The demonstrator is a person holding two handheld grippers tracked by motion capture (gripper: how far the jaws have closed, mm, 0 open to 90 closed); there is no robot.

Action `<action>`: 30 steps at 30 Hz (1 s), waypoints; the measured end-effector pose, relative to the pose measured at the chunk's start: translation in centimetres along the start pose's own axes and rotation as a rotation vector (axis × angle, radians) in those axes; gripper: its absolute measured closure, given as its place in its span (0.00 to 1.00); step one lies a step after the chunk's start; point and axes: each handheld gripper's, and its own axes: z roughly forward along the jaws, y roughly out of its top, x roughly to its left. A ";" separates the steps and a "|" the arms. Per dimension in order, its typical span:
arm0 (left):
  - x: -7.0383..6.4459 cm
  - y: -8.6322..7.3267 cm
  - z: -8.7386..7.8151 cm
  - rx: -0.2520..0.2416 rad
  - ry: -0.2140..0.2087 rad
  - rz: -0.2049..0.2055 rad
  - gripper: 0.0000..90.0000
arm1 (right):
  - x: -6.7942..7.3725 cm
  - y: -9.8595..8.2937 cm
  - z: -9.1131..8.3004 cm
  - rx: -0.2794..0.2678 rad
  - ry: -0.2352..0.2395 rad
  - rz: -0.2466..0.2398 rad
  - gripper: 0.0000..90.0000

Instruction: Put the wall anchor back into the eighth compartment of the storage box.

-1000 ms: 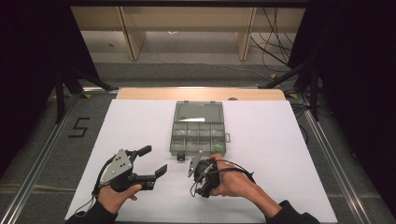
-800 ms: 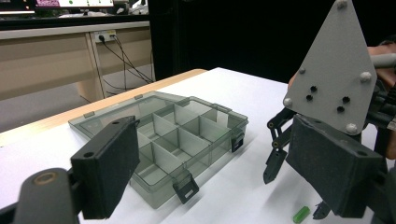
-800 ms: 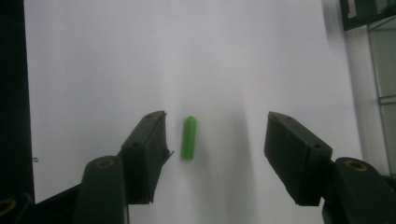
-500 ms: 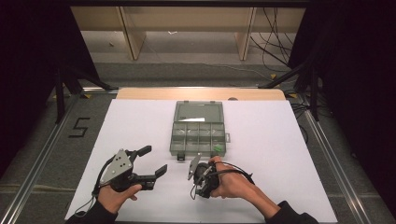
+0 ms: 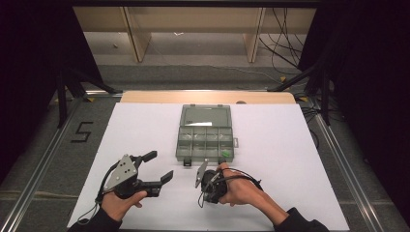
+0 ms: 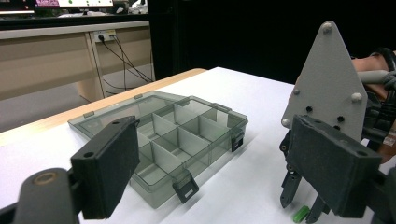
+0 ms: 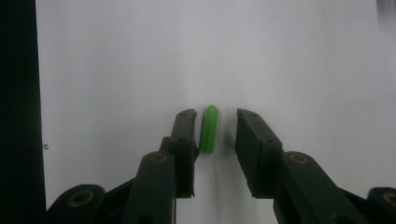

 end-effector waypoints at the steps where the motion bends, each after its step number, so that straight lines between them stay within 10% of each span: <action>1: 0.0 0.0 0.0 0.001 0.000 0.001 0.18 | 0.0 0.0 0.0 0.003 0.001 -0.003 0.79; 30: 0.0 0.0 0.0 0.001 0.000 0.002 0.18 | -1.4 -0.2 -2.3 -0.036 -0.039 0.028 0.94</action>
